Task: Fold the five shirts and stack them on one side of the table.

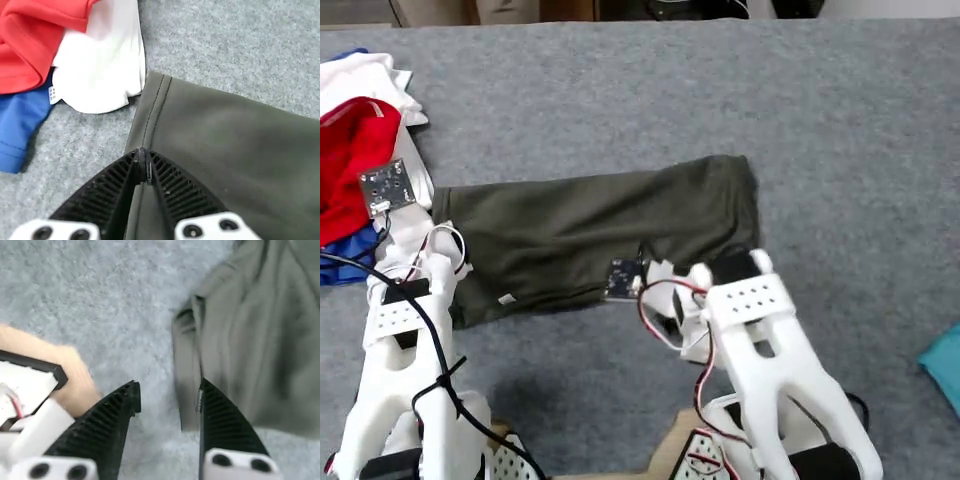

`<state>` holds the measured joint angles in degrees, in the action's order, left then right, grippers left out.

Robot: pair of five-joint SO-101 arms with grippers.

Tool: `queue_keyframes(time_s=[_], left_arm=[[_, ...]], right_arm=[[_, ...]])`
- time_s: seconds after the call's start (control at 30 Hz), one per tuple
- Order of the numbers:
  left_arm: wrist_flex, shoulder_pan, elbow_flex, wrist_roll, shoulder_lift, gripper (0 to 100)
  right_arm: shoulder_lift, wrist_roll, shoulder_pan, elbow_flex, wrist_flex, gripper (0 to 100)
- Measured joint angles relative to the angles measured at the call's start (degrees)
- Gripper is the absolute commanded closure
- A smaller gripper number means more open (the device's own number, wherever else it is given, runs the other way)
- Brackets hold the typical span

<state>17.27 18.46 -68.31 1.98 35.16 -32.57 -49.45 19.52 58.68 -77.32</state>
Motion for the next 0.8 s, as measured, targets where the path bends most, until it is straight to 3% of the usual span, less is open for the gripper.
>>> queue_keyframes(time_s=[0.6,0.8], left_arm=[[0.00,-0.44,2.02,0.00,-7.21,98],[0.00,-0.44,2.02,0.00,-7.21,98]], right_arm=[[10.37,0.53,1.49,4.22,12.84,79.7],[11.16,0.70,1.49,3.60,13.45,92.1]])
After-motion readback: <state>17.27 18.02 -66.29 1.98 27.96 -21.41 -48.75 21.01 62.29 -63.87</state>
